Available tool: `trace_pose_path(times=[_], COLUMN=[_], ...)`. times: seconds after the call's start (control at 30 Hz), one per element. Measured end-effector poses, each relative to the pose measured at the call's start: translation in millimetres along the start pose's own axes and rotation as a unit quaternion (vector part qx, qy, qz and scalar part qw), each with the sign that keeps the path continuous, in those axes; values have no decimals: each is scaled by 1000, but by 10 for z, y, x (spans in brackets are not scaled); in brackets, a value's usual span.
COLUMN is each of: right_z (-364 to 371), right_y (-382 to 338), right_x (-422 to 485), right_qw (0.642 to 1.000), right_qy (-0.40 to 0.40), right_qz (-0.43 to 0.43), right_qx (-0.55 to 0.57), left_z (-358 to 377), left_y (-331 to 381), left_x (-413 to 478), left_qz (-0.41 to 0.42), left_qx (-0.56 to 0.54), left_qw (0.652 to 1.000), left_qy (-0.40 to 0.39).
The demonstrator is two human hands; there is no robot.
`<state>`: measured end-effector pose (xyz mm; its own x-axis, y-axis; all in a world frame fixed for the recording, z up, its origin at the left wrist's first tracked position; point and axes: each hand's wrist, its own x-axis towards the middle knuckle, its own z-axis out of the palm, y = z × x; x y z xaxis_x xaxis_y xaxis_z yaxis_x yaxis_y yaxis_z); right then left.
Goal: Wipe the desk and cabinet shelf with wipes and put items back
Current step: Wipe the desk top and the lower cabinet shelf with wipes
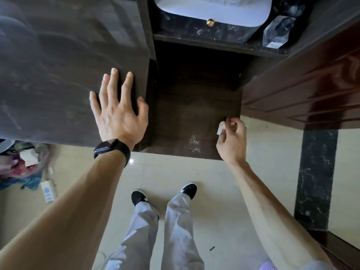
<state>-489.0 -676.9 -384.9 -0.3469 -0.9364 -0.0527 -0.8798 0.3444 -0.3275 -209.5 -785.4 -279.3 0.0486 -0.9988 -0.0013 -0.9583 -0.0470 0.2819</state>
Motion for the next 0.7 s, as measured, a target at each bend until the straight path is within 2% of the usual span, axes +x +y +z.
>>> trace_pose_path(times=[0.17,0.27,0.3,0.37,0.47,0.53,0.6,0.7], right_z=[94,95,61,5,15,28,53,75], right_y=[-26,-56,-58,-86,-204,-292,-337,-277], right_x=[-366,-607,-581,-295,477,843,763,-96], right_qw=[998,988,985,990,994,993,993,990], right_qy=[20,-22,-31,-16,55,76,67,9], right_qz=[-53,-149,-158,-119,-35,-23,-33,-85], right_qx=[-4,45,60,80,84,82,92,116], left_z=[-4,-10,-11,-12,-14,-7,-6,-19], left_y=[13,9,11,18,15,13,14,16], left_x=[11,6,4,6,10,8,6,14], left_qz=[0,-1,-1,-4,-4,-3,-4,-8], left_qx=[-1,2,2,4,4,7,10,8], left_qw=[1000,1000,1000,1000,1000,1000,1000,1000], left_qy=[7,3,2,2,5,10,7,0])
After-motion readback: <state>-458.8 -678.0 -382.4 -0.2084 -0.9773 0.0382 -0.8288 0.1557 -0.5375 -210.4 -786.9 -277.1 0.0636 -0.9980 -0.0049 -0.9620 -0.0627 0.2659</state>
